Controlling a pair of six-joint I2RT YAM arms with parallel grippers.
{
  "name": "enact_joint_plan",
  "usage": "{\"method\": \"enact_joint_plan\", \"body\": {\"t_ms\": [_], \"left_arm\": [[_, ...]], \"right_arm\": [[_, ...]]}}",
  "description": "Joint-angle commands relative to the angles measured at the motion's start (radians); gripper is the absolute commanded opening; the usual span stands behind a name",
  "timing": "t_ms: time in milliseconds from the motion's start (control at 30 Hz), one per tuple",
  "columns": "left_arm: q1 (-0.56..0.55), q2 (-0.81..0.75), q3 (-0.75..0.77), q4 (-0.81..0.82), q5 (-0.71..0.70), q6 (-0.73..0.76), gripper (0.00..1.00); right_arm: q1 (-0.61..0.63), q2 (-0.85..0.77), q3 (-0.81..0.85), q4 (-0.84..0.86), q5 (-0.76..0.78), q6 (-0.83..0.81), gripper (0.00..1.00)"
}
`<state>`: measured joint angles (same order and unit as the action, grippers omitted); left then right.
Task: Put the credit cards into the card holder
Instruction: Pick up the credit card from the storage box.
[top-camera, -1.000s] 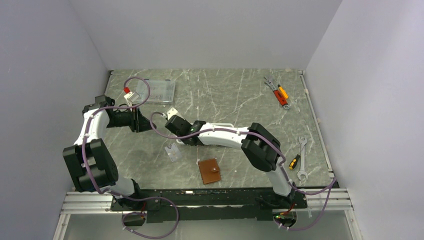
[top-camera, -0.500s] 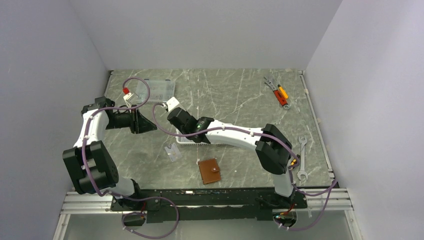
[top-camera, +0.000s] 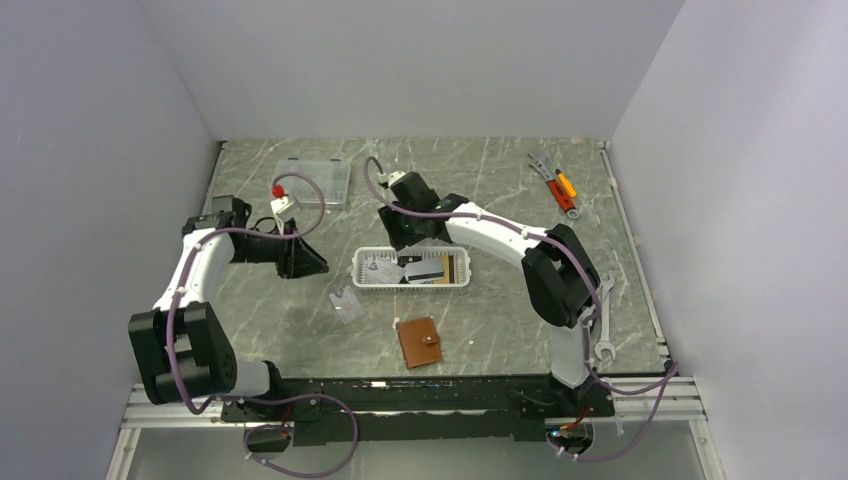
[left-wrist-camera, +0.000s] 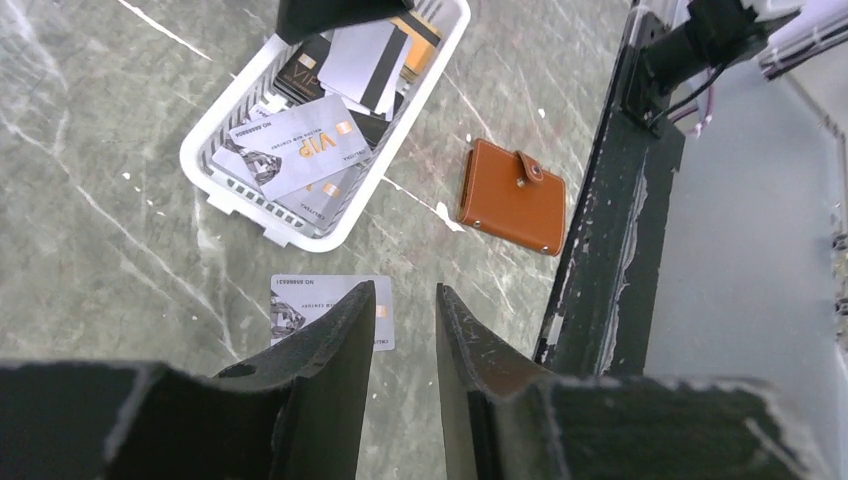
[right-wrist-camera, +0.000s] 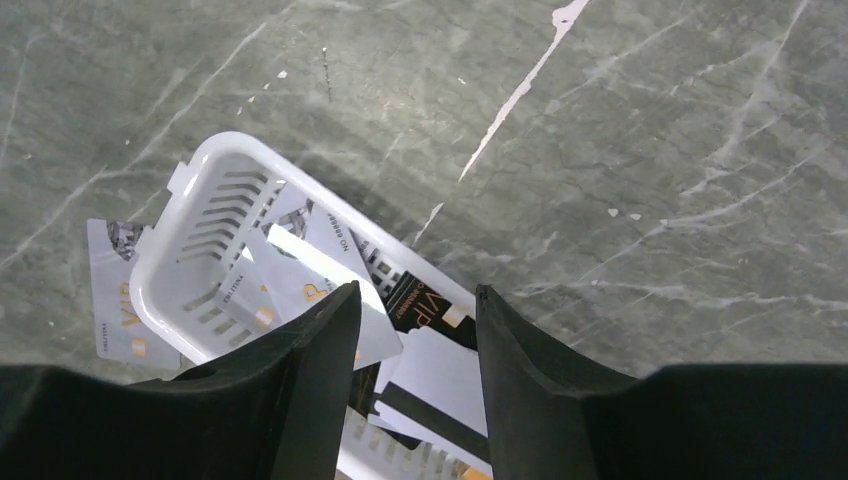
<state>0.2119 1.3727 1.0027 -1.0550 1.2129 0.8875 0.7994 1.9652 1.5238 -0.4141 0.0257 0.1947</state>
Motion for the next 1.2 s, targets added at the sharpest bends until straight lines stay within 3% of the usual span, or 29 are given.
{"method": "enact_joint_plan", "body": {"t_ms": [0,233,533,1167], "left_arm": [[-0.065,-0.035,-0.021,0.123,-0.054,-0.057,0.34],[-0.204,-0.001,-0.001,0.266,-0.193,-0.124,0.34],[-0.418,0.089,0.046,0.402,-0.385,-0.082,0.33],[-0.610,0.151,-0.106,0.699,-0.632,0.111,0.31]], "right_arm": [[-0.024,0.021,-0.001,0.037,-0.211,0.008,0.49],[-0.052,0.040,-0.039,0.116,-0.334,0.047,0.46],[-0.074,0.056,-0.135,0.229,-0.418,0.098,0.45],[-0.095,0.018,-0.288,0.394,-0.400,0.112,0.46]]}}
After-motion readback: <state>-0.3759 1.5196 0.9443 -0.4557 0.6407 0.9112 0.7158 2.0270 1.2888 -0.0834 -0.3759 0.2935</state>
